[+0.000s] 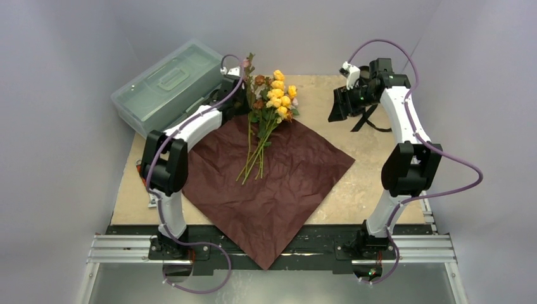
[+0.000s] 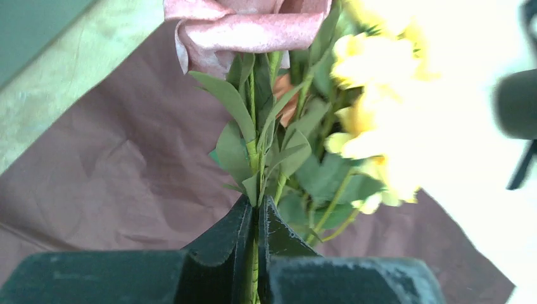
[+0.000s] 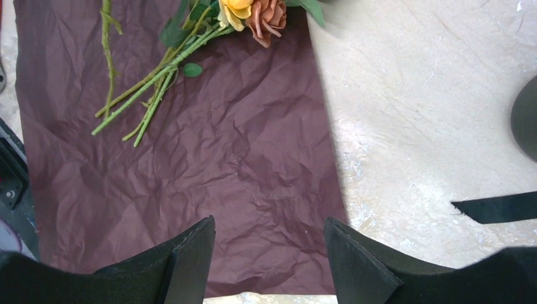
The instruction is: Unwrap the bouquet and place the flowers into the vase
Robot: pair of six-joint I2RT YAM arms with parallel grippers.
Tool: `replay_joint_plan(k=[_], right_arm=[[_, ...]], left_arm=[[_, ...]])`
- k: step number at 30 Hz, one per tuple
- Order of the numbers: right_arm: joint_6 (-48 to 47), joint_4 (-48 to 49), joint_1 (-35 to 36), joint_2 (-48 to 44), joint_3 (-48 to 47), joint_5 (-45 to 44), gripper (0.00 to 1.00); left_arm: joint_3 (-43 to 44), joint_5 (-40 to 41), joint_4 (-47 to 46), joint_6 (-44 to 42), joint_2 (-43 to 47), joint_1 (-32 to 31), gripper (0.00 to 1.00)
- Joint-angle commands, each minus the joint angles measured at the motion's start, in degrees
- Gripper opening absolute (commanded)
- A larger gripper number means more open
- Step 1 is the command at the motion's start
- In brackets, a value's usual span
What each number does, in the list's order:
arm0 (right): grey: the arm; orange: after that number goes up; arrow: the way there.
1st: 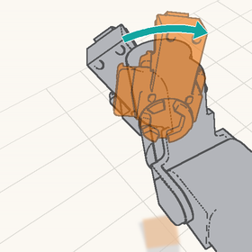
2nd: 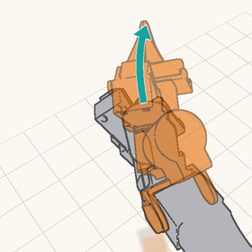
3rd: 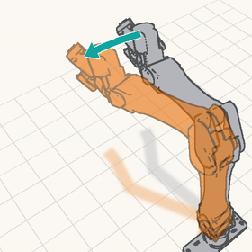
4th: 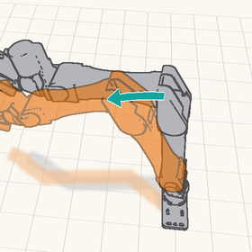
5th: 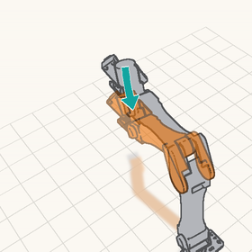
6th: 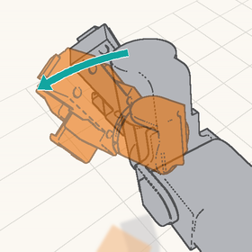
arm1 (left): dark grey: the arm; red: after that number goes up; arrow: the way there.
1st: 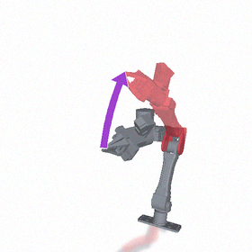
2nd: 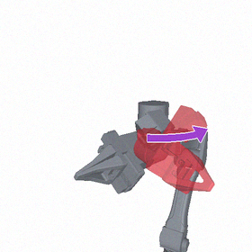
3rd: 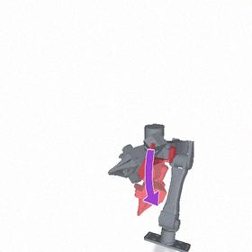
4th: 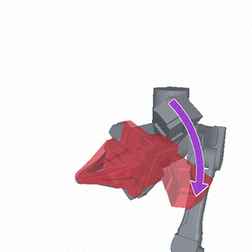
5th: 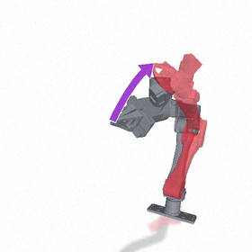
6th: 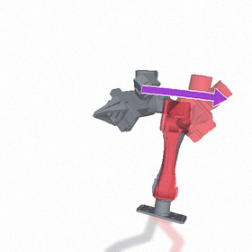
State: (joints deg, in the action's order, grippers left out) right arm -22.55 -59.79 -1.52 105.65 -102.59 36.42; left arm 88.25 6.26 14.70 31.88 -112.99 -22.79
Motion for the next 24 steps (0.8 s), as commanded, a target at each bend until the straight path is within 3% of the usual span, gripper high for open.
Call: replay_joint_plan(k=[1, 8, 14, 19, 24], right_arm=[[-0.31, -0.5, 0.11, -0.54, -2.35, 2.48, 0.68], [0.62, 0.43, 0.11, -1.66, -3.18, 4.9, 0.68], [6.17, 6.01, 0.26, -4.73, -4.25, 13.78, 0.74], [18.88, 20.08, 1.07, -9.37, -2.5, 20.93, 0.84], [38.02, 45.07, 4.94, -14.8, 3.72, 26.32, 0.88]], left_arm=[[-3.16, -4.08, -9.24, -1.95, 7.89, 0.11, 0.0], [-8.81, -7.21, -21.25, -10.77, 14.67, -0.23, 0.0], [-14.28, -28.4, -34.64, -15.39, 20.9, -0.69, 0.0], [-9.8, -41.96, -39.45, -9.13, 19.79, -2.59, 0.0], [-6.11, -48.99, -46.3, -1.74, 17.53, -5.61, 0.0]])
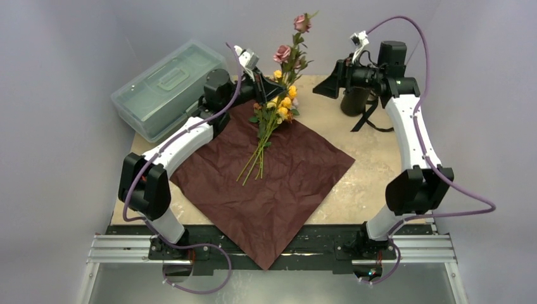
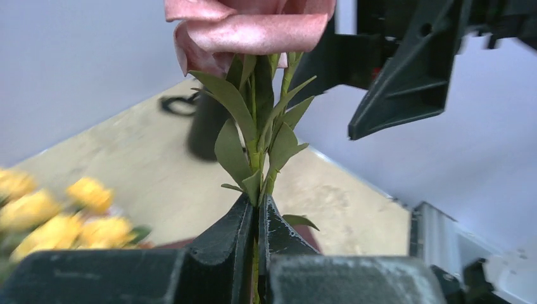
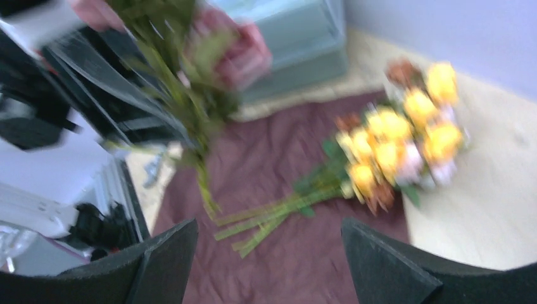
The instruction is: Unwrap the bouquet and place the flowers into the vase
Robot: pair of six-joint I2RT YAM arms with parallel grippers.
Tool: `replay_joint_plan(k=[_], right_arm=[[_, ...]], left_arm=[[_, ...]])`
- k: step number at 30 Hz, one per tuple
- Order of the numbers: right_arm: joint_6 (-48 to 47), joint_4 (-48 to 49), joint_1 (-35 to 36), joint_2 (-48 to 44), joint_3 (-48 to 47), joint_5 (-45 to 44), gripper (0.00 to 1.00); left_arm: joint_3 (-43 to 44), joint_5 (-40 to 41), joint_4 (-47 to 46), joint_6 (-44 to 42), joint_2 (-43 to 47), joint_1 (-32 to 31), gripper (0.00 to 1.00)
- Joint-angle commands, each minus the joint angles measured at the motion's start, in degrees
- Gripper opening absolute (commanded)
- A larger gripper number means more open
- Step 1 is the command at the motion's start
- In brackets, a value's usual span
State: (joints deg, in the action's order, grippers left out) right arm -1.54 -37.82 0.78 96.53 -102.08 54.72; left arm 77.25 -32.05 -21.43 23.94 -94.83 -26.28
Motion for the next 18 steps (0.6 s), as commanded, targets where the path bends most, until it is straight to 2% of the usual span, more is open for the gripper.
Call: replay_joint_plan(k=[1, 4, 7, 13, 18], right_arm=[[20.67, 26.89, 3.07, -6.47, 3.77, 8.87, 0.88], [26.8, 33.62, 4.28, -6.63, 3.9, 10.52, 0.88], [32.27, 39.19, 5.02, -6.38, 4.21, 11.95, 0.83], [39.13, 47.41, 5.72, -6.32, 5.27, 14.64, 0.57], [46.48, 55.52, 5.68, -6.14, 6.3, 16.42, 0.31]], left_arm=[[5.64, -11.6, -10.44, 6.89, -0.96, -2.63, 0.0], [6.48, -13.74, -13.03, 8.73, -1.24, -3.98, 0.0], [6.97, -14.96, -14.83, 10.9, -1.62, -4.83, 0.0], [7.7, -16.01, -18.71, 16.34, -2.96, -5.2, 0.0], [9.39, -16.3, -15.64, 16.35, -3.78, -5.35, 0.02]])
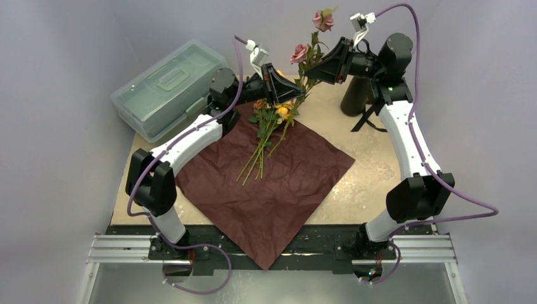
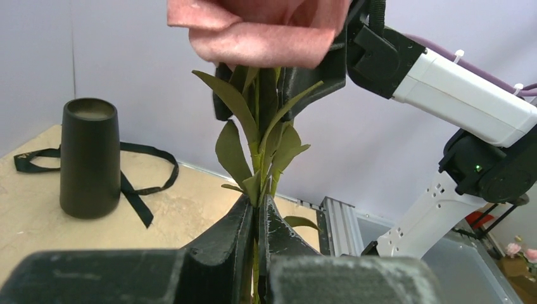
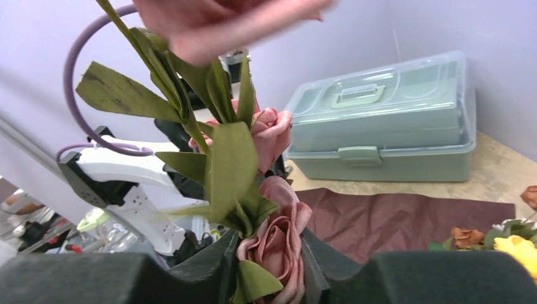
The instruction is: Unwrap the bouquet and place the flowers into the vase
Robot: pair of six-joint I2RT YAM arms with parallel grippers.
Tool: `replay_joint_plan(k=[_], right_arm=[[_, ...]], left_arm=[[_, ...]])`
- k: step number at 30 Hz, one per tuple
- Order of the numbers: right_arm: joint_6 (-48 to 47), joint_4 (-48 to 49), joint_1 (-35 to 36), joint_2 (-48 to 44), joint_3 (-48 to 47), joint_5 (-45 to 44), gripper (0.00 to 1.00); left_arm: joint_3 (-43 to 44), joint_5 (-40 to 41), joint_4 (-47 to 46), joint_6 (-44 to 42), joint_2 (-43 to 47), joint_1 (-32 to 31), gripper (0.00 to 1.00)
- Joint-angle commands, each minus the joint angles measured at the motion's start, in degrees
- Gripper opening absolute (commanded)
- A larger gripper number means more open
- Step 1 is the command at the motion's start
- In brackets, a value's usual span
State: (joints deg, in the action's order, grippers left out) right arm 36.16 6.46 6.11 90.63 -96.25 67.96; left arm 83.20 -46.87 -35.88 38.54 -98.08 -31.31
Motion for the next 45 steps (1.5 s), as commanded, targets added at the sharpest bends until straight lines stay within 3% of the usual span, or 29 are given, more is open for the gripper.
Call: replay_joint_plan(k=[1, 5, 10, 12, 14, 18, 20, 30, 37, 45], right_arm=[[10.92, 13.8, 0.34, -0.18, 0.64, 3.53, 0.25], [14.32, 17.28, 0.33, 0.18, 0.06, 4.6, 0.01], [10.62, 12.65, -1.09, -0.16, -1.61, 4.07, 0.0], [6.25, 7.33, -2.88, -0.12, -3.53, 2.93, 0.0], [1.6, 1.78, -5.1, 0.11, -5.95, 0.99, 0.0], [-3.49, -3.63, -10.85, 1.57, -10.97, -2.63, 0.0], [-7.66, -8.86, -13.43, 3.37, -16.66, -5.5, 0.0], [-13.89, -16.05, -25.84, 8.85, -33.58, -23.0, 0.0], [-21.64, -17.53, -26.71, 7.97, -34.88, -40.23, 0.0], [-23.35, -18.66, -26.68, 11.16, -37.31, -45.03, 0.0]], left_arm=[[3.67, -1.47, -0.21, 1.64, -0.61, -0.33, 0.05], [3.74, 0.07, 4.2, -0.9, 0.23, -0.25, 0.28], [2.68, 5.22, 12.65, -8.09, 3.21, 2.17, 0.68], [1.26, 7.73, 14.77, -10.93, 5.0, 4.37, 0.9], [0.46, 10.63, 17.49, -15.61, 6.64, 6.77, 0.97], [-0.39, 26.13, 21.99, -23.5, 9.55, 9.21, 1.0], [-1.08, 29.88, 21.62, -26.69, 10.19, 10.03, 1.0], [0.06, 29.55, 25.95, -27.72, 9.07, 11.89, 1.0], [-3.09, 27.67, 22.85, -24.66, 9.92, 11.88, 1.0], [-3.9, 27.52, 22.51, -25.23, 9.84, 11.87, 1.0]])
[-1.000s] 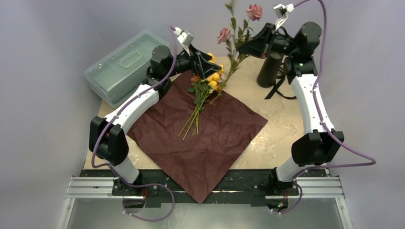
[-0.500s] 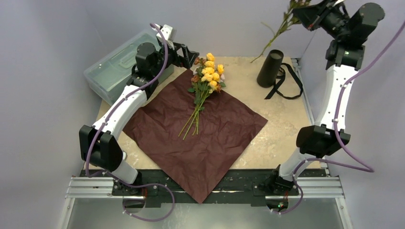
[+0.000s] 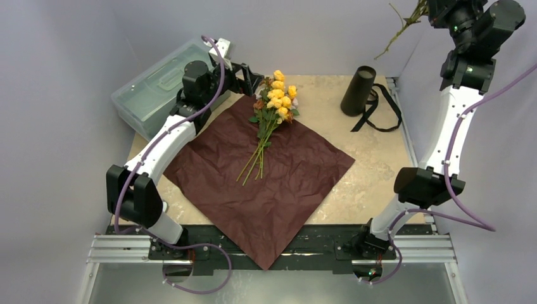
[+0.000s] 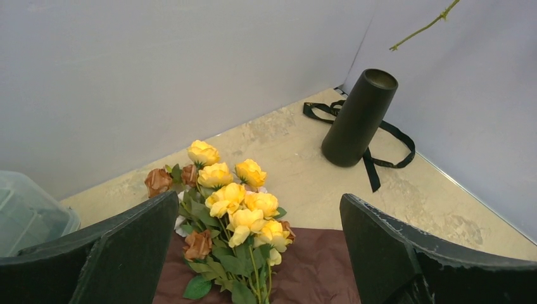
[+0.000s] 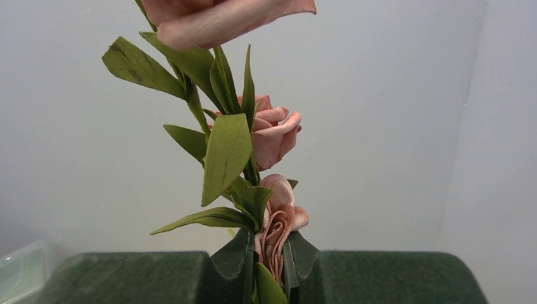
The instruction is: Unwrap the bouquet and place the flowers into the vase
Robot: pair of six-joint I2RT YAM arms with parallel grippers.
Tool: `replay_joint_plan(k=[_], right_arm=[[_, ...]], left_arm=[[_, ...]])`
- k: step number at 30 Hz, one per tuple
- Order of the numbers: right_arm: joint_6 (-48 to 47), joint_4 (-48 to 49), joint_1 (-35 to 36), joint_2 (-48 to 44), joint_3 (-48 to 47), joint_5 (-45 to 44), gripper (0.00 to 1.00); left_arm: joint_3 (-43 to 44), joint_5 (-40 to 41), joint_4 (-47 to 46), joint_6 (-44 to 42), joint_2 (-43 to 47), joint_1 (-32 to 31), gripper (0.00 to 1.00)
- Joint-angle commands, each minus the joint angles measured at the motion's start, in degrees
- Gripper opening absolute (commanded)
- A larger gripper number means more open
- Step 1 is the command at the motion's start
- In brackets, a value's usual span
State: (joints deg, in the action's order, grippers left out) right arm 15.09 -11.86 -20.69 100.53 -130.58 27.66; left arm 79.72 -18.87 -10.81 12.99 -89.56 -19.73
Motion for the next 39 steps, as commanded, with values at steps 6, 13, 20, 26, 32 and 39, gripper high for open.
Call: replay_joint_plan(k=[6, 13, 20, 26, 32, 39], right_arm=[[-0.54, -1.8, 0.1, 1.85, -1.51, -3.54, 0.0], [-0.87, -2.99, 0.12, 2.84, 1.63, -2.82, 0.0], [-0.49, -1.86, 0.83, 5.55, 1.74, -1.67, 0.0], [-2.96, -1.33, 3.24, 9.03, 3.43, -2.11, 0.0], [-3.64, -0.48, 5.05, 13.24, 4.96, -3.28, 0.05], [-1.75, -4.03, 5.13, 17.02, 1.91, -4.37, 0.3]], left_arm=[[-0.86, -0.85, -1.92, 0.42, 0.73, 0.3, 1.0], [-1.16, -1.02, -1.58, 0.92, -0.19, 0.3, 1.0], [-1.24, -1.09, -1.29, 1.71, -1.18, 0.3, 1.0], [0.23, -0.57, 1.29, 1.69, -3.55, 0.3, 1.0], [3.39, 0.3, 6.46, 1.38, -5.97, 0.29, 1.0], [2.49, 2.06, 8.07, 0.86, -6.55, 0.28, 1.0]])
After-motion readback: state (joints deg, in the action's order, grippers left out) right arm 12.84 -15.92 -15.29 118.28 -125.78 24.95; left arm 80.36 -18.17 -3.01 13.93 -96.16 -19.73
